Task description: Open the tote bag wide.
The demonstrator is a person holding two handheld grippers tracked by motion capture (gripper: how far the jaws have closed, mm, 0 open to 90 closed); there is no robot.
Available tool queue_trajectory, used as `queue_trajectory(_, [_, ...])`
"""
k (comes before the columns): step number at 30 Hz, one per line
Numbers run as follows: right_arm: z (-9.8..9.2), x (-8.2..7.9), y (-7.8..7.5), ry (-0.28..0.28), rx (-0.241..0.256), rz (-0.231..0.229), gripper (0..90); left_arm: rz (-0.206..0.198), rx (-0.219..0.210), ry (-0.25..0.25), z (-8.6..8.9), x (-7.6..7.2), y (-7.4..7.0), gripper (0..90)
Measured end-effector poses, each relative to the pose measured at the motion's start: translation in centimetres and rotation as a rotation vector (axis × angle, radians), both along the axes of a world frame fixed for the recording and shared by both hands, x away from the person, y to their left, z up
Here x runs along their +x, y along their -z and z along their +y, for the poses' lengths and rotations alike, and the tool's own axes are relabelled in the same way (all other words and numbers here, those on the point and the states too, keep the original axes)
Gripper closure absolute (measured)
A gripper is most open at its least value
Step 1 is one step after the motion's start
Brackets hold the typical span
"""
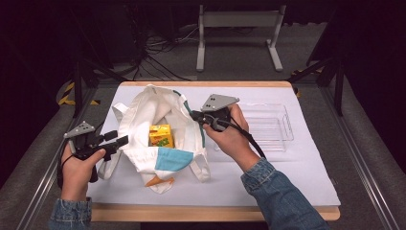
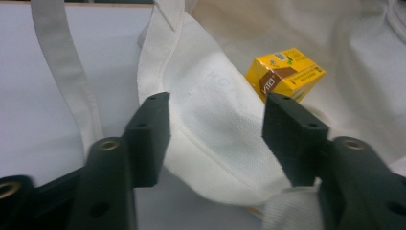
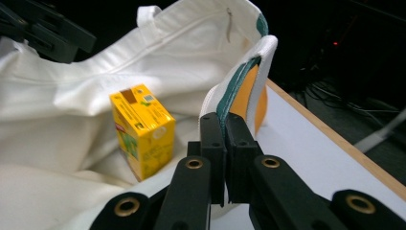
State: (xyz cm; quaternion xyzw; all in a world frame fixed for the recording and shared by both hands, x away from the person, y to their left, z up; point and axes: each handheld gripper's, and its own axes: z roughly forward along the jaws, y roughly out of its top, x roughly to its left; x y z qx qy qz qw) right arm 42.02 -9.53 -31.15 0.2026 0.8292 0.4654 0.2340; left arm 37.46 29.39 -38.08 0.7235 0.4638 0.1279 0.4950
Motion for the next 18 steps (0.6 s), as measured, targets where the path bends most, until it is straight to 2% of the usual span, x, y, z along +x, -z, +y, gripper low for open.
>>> queue_trajectory(3, [-0.7, 0.1, 0.3, 0.038, -0.028, -0.016, 88.0, -0.012, 0.010, -0.010, 0.2, -0.2, -0.2, 59.0])
queue_trajectory(4, [-1.0, 0.2, 0.4, 0.051, -0.030, -0.014, 88.0, -0.015, 0.011, -0.014, 0.2, -0.2, -0.2, 58.9])
queue_trajectory(7, [-1.4, 0.4, 0.7, 0.068, -0.032, -0.003, 88.0, -0.029, 0.022, -0.029, 0.2, -0.3, -0.3, 54.3])
queue_trajectory(11, [-1.4, 0.4, 1.9, 0.082, -0.072, 0.024, 88.0, -0.057, 0.022, -0.070, 0.6, -0.4, -0.5, 47.8])
queue_trajectory(15, [-0.6, 0.5, 3.5, 0.071, -0.121, 0.056, 88.0, -0.069, 0.015, -0.095, 1.1, -0.6, -0.6, 45.2])
queue_trajectory(16, [-0.4, 0.5, 3.9, 0.068, -0.138, 0.064, 88.0, -0.069, 0.016, -0.096, 1.1, -0.5, -0.6, 44.9])
queue_trajectory(17, [0.1, 0.5, 4.6, 0.062, -0.176, 0.074, 88.0, -0.068, 0.024, -0.098, 1.2, -0.5, -0.5, 44.4])
queue_trajectory(18, [0.3, 0.5, 4.8, 0.062, -0.185, 0.080, 88.0, -0.069, 0.028, -0.100, 1.1, -0.5, -0.5, 44.3])
